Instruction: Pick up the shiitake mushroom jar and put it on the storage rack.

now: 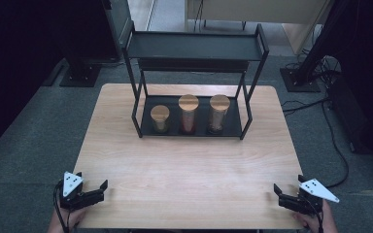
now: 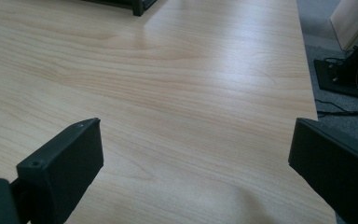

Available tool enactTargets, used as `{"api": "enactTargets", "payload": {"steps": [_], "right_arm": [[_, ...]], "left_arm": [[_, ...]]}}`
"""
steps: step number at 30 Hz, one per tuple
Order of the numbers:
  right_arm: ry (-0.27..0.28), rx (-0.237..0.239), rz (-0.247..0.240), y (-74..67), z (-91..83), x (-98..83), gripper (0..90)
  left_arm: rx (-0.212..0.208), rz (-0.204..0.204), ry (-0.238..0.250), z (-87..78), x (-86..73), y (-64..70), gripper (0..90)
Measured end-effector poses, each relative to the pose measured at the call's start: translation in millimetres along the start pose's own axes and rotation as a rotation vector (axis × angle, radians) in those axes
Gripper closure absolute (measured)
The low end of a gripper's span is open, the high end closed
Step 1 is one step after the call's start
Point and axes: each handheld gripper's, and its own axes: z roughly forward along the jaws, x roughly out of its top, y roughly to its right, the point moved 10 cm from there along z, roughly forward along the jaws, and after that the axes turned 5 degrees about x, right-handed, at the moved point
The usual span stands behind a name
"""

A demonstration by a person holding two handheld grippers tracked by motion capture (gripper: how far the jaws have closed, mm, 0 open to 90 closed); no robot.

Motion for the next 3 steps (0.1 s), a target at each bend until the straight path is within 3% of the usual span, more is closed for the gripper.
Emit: {"api": "enactTargets", "payload": {"steps": [3], "right_arm": [[0.01, 0.002, 0.015, 1.6, -1.2, 0.3, 2.5]], "left_arm": [[-0.001, 0.002, -0.004, 0.4, -0.3, 0.1, 1.5]]}}
